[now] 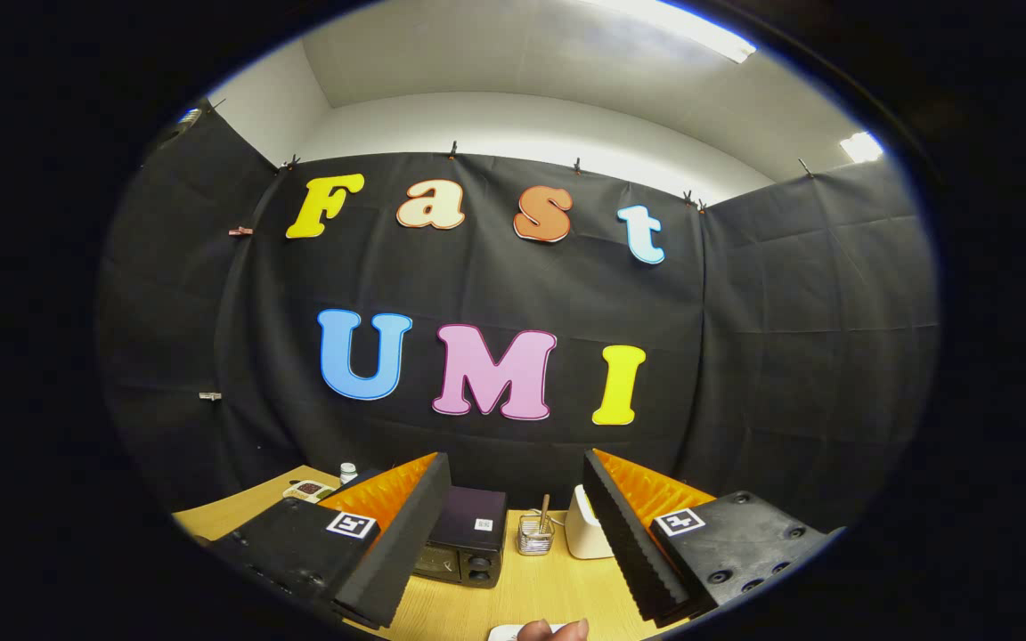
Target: Open the toaster oven, put the food inside, and close the toaster oven door.
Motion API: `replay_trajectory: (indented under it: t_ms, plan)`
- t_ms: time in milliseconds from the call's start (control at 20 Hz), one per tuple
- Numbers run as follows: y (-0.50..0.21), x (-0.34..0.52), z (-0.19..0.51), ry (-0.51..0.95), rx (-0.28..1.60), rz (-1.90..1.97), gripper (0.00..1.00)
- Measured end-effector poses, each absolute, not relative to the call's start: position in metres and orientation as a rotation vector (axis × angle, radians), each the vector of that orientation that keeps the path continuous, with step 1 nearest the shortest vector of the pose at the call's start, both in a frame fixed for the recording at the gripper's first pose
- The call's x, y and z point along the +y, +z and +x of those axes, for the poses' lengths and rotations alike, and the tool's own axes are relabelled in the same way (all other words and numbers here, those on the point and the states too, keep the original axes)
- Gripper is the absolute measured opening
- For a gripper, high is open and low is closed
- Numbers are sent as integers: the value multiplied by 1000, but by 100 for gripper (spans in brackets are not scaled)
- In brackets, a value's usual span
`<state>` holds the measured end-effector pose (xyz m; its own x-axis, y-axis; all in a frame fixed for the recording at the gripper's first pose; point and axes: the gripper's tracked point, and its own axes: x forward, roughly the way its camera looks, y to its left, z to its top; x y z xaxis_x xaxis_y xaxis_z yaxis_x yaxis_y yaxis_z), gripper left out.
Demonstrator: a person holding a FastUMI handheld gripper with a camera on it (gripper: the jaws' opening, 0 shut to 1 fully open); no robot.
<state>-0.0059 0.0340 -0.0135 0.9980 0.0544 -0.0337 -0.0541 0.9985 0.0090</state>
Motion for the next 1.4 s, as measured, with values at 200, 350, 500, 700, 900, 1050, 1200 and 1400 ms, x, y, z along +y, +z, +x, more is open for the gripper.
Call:
replay_trajectory:
  t_ms: [200,350,500,700,900,1050,1200,1400]
  plan:
    - [-21,47,-3,76,50,11,97]
    - [-25,56,-1,89,60,26,97]
    - [-38,70,2,108,88,50,97]
    - [-54,89,8,133,129,58,98]
    - [-61,110,16,149,140,59,98]
    - [-71,135,22,173,160,60,98]
    - [-89,164,29,204,203,69,98]
    - [-128,198,51,223,290,96,98]
